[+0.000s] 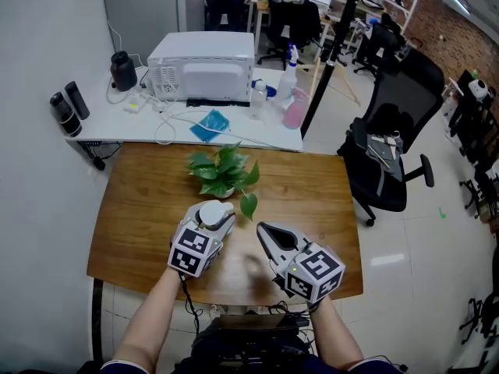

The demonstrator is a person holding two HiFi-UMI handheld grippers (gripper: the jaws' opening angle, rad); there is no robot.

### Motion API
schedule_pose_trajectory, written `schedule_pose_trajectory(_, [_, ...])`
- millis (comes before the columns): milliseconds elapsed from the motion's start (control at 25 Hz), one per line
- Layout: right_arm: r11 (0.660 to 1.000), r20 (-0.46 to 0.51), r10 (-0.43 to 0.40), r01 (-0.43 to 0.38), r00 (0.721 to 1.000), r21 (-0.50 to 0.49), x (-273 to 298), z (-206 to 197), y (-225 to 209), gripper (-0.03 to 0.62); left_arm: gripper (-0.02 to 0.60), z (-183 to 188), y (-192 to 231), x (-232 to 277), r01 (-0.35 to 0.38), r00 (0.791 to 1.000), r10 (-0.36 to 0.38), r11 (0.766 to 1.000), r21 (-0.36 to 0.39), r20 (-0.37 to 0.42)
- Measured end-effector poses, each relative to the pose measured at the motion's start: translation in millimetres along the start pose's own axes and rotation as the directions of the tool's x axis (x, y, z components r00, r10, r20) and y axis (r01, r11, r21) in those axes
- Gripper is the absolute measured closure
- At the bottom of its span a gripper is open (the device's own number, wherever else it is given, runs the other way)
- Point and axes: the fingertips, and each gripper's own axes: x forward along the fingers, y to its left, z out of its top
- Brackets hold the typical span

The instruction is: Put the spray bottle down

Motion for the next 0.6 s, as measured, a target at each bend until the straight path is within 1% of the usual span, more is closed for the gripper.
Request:
schedule_pose_trajectory(200, [1.0, -0.004, -0.026, 0.026, 1.0, 0.012, -5.4, -5.7, -6.1, 0.592, 0.377, -18.2, 4.3, 21.2, 0.005, 1.0, -0.004, 1.0, 0.021, -0.028])
schedule_pose_trajectory(280, [0.999, -0.009, -0.035, 0.035, 0.999, 0.015, -7.8, -8.0, -7.7, 0.592, 0.377, -25.0, 5.2, 27.7, 0.004, 0.999, -0.003, 1.0, 0.019, -0.035])
schedule_pose_trajectory(480, [0.998, -0.017, -0.057, 0.058, 0.998, 0.022, -15.6, -10.9, -12.6, 0.592, 0.377, -39.5, 1.3, 39.8, 0.013, 0.996, -0.011, 1.0, 0.023, -0.087])
schedule_pose_trajectory(600, [0.998, -0.019, -0.064, 0.064, 0.998, 0.024, -17.0, -13.1, -12.9, 0.592, 0.377, -42.9, 1.9, 45.7, 0.012, 0.995, -0.009, 1.0, 0.023, -0.098])
